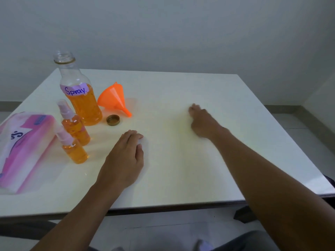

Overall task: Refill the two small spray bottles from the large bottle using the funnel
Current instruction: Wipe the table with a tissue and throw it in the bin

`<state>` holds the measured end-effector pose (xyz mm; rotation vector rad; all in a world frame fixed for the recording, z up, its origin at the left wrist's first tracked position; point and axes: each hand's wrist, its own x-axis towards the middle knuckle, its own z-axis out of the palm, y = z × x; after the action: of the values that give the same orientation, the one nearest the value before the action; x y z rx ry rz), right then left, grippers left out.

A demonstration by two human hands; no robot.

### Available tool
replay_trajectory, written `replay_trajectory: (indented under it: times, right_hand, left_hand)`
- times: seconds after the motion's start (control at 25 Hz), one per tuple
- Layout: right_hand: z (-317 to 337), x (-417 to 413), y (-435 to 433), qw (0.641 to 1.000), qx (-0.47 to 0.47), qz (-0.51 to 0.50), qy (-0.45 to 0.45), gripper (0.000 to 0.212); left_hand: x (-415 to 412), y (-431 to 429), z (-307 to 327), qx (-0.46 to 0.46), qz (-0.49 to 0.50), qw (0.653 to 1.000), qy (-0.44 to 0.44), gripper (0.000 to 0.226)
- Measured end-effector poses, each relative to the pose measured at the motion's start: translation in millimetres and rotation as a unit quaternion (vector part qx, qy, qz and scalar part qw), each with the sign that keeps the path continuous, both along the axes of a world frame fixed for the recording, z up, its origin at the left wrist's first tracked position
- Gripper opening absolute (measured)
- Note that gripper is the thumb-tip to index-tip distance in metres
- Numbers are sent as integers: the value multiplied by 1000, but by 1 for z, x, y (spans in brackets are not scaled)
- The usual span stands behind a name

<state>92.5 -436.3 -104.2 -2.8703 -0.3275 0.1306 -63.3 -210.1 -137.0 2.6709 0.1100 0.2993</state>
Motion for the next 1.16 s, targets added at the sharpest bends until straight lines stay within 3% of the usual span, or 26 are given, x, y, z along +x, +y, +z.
replay_trajectory:
  times: [0.12,0.24,0.36,0.48,0.64,0.76,0.84,1.04,1.16]
  right_hand:
    - [-6,-35,30,991,5,133,14,80]
    - [-9,-70,-4,972,23,235,9,86]
    - [-1,-91,-54,968,-5,249,10,82]
    - [2,-89,-103,984,-32,176,7,80]
    - [3,-56,-157,999,-42,-15,12,80]
    - [8,-29,-141,989,-26,-149,2,67]
    - [8,-17,-99,987,2,-163,-11,61]
    - [-3,-14,36,998,45,24,-23,66]
    - [-7,-44,69,988,60,145,-8,72]
  left_hand:
    - [0,1,0,-8,-1,1000,4,33]
    - [-1,0,3,-3,2,1000,10,35]
    - [-4,-2,5,1,5,1000,15,36]
    - [-8,-4,7,2,9,1000,19,37]
    - [-8,-4,7,-2,11,1000,11,36]
    - [-6,-5,7,-4,15,1000,5,36]
    - [-5,-5,7,-3,20,1000,2,36]
    - [-4,-5,7,-4,14,1000,-5,36]
    - [-4,-4,8,-10,17,1000,-4,35]
